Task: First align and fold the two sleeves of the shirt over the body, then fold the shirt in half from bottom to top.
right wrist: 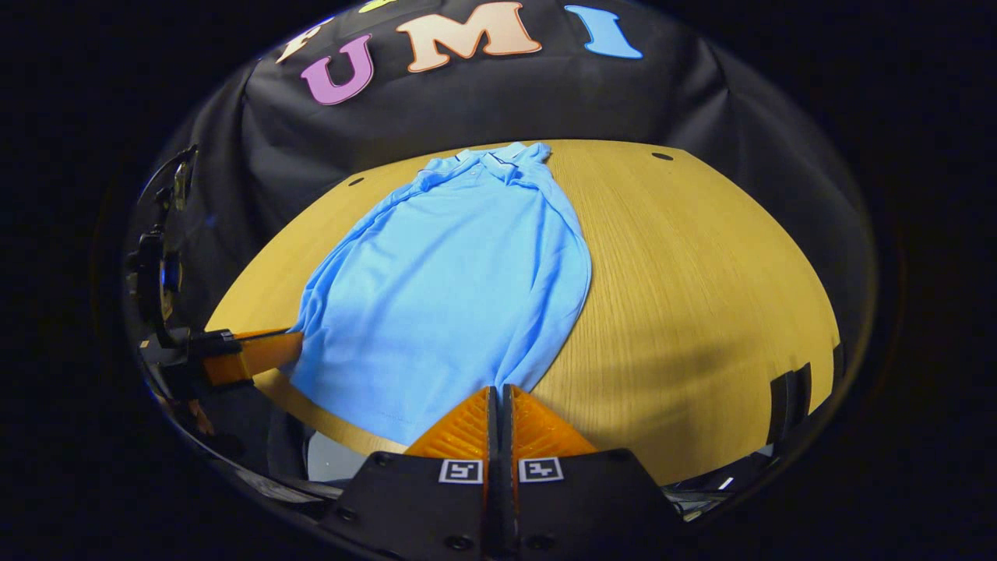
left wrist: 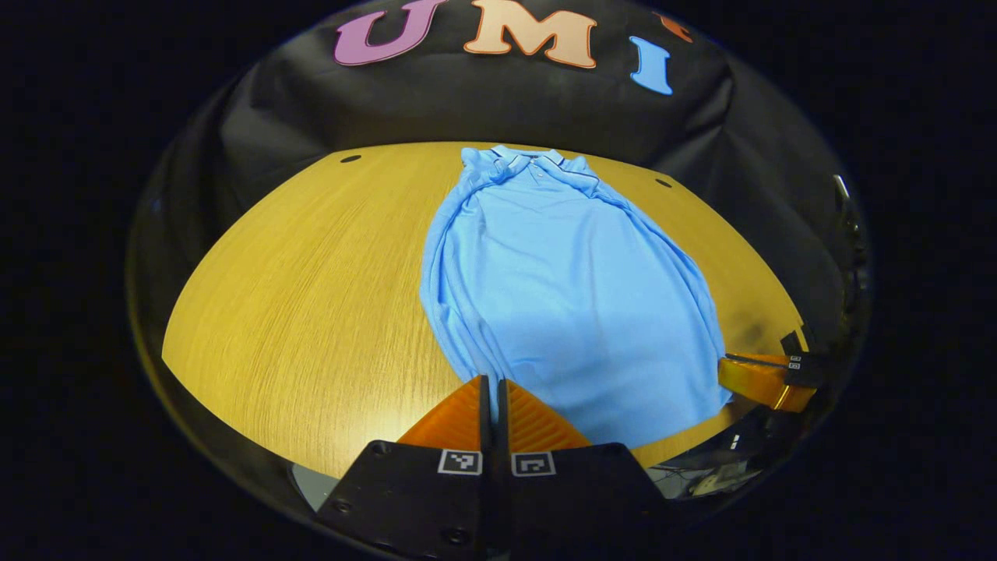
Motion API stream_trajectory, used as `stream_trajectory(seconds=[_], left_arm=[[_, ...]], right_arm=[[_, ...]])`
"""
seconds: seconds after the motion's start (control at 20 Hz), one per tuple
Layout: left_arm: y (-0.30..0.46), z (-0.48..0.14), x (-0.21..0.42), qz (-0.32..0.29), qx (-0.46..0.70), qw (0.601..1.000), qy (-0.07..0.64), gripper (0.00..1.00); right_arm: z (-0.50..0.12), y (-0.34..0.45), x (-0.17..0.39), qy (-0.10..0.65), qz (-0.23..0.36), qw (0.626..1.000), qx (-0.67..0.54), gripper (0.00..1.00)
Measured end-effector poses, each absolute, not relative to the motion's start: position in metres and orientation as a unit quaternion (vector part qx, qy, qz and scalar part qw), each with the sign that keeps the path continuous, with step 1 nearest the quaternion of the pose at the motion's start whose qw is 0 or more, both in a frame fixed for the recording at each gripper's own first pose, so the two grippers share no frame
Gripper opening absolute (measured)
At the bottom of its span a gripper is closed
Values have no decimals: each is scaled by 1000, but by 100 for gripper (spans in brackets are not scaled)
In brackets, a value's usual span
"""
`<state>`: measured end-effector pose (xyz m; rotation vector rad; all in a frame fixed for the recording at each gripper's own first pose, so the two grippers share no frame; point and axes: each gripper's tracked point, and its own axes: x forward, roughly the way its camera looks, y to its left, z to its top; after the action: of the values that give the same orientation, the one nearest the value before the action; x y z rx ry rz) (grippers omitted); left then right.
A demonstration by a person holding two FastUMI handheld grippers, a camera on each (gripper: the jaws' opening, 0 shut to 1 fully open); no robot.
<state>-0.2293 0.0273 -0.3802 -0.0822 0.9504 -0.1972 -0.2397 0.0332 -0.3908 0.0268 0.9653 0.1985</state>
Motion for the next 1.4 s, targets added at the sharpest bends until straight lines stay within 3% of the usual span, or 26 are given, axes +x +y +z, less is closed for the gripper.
stream_trajectory(seconds=[0.15, 0.7, 1.4], left_arm=[[34, -375, -226, -81, -51, 876, 472, 0], [13, -320, -140, -115, -69, 895, 426, 0], [37, -263, 36, -86, -85, 928, 354, 0]], right_arm=[[-380, 35, -227, 455, 95, 885, 25, 2], [-316, 52, -135, 405, 90, 905, 91, 2], [-254, 59, 43, 310, 63, 940, 131, 2]])
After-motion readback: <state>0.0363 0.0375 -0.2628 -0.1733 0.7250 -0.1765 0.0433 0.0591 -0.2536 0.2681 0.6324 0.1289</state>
